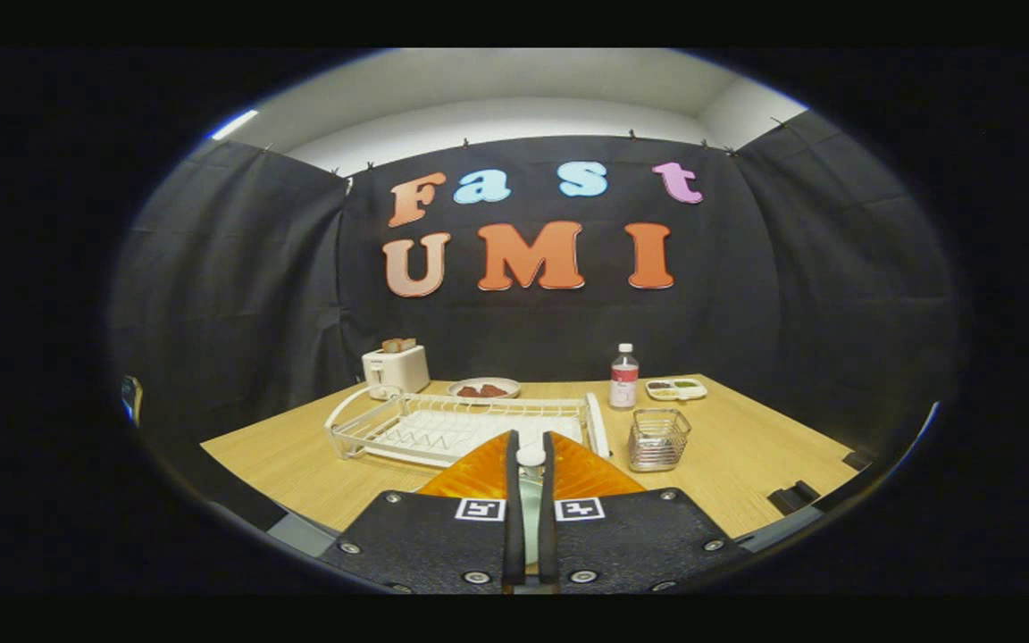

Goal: Take the plate from the dish rack, then take the spoon from the basket and place it into the plate.

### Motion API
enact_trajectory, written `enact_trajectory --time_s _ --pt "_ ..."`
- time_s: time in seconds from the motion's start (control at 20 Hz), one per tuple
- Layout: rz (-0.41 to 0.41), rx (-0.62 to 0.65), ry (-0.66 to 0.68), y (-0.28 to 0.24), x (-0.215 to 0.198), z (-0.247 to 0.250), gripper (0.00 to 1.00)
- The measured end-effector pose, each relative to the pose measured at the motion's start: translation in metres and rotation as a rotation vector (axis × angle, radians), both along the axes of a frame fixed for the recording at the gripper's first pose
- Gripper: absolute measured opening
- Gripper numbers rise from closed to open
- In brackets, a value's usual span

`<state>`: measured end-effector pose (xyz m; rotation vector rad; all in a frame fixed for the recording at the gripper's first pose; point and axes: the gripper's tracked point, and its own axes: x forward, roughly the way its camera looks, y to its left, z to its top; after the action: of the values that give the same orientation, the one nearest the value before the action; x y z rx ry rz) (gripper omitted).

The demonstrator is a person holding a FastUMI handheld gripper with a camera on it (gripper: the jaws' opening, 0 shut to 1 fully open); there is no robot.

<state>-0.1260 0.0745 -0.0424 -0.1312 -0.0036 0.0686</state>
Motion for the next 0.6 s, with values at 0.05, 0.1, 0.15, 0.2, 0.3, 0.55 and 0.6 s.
enact_trajectory --time_s 0.05,0.1,0.15,0.2,0.3,0.55,0.6 --pt "0.009 -0.005 0.005 0.005 0.001 -0.004 0.06" --pt "0.016 -0.015 0.011 0.009 0.002 -0.008 0.06" --pt "0.02 -0.026 0.012 0.013 0.003 -0.011 0.06" --pt "0.024 -0.038 0.015 0.017 0.006 -0.015 0.06" --pt "0.034 -0.059 0.015 0.027 0.013 -0.022 0.06" --pt "0.046 -0.111 0.036 0.041 0.027 -0.046 0.06" --pt "0.049 -0.123 0.035 0.043 0.028 -0.049 0.06"
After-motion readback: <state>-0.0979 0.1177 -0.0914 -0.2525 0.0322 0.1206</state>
